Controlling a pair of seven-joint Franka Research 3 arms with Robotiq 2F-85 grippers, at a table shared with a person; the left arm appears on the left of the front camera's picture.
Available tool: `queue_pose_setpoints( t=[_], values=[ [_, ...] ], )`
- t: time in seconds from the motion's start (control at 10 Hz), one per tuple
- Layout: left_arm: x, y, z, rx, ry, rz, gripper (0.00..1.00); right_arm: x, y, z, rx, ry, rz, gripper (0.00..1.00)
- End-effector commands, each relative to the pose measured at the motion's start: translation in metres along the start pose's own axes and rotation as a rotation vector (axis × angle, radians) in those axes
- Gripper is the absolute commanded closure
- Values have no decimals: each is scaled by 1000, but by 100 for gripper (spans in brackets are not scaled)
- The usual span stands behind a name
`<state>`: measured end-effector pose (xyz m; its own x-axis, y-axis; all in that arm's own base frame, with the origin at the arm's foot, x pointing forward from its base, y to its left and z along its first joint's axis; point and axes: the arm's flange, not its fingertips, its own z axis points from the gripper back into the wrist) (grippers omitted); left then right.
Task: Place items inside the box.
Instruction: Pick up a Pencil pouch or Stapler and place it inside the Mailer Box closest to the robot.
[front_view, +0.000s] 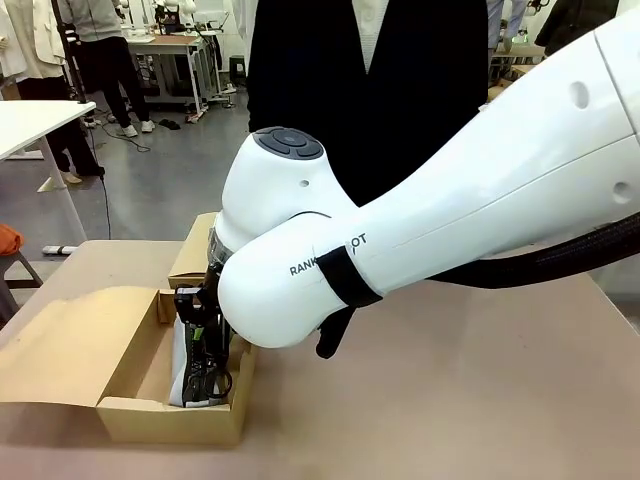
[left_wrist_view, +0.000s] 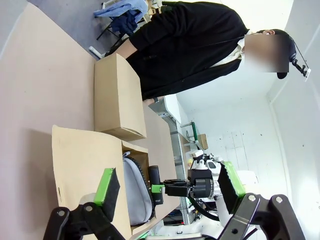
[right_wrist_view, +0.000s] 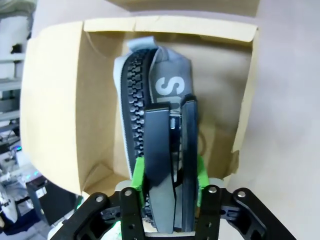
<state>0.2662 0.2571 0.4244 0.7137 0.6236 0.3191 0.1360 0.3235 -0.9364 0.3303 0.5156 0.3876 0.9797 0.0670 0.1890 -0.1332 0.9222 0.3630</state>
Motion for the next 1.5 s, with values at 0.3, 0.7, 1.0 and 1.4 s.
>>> queue_pose_setpoints(
  t=[0.3,0.7,1.0,1.4],
  values=[
    [-1,-1,-1,-21,-13,-19,0,-1,0,0,-6,-24,-53,0],
    [-1,-1,-1,-21,-13,-19,0,-4,-4,3,16,-36,-63,0],
    [-1,-1,-1,-21,-13,-19,0,-5,-40,67,112,-77,-61,0],
    [-1,-1,-1,-21,-13,-19,0,-21,-164,156,211,-118,-191,0]
  ],
)
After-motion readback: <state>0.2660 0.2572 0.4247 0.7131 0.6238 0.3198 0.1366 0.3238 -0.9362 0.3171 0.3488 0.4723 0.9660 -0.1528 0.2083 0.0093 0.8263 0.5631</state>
